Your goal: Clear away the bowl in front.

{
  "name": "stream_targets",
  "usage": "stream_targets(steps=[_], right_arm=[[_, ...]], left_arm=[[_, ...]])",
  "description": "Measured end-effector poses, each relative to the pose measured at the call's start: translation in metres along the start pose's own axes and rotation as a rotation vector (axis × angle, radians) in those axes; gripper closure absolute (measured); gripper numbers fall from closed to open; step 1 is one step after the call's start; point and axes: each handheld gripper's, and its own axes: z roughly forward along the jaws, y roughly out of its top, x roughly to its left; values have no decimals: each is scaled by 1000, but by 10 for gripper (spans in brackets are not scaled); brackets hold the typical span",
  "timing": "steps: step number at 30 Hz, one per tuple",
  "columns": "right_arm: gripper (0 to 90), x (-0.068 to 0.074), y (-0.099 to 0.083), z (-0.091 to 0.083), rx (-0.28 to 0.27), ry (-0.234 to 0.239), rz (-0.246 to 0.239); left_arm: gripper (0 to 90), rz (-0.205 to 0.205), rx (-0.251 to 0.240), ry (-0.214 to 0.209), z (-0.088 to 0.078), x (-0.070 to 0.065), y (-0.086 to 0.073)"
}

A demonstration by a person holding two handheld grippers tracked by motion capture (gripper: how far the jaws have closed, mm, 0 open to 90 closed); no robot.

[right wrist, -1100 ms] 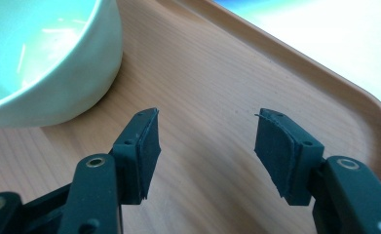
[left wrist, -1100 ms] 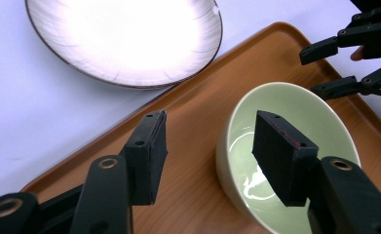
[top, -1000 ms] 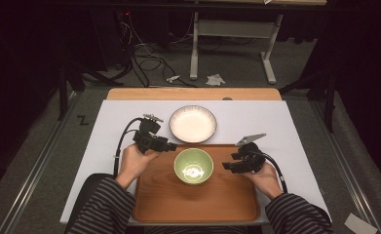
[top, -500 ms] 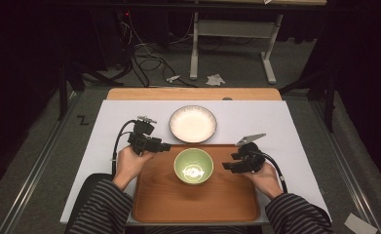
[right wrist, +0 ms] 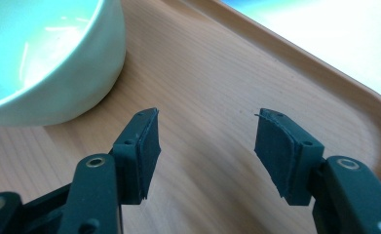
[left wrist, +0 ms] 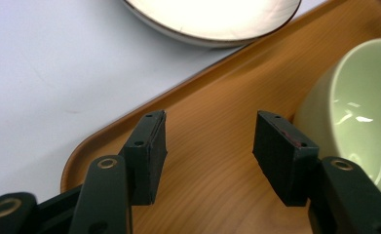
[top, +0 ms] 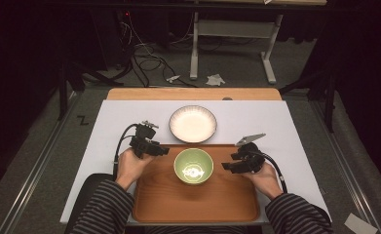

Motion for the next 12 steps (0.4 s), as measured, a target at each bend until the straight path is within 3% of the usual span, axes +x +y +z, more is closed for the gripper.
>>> stream_targets(steps=[12], right_arm=[[433,0,0,-1,-2,0,8]], left_arm=[[453,-6,61,52,10,7,-5]])
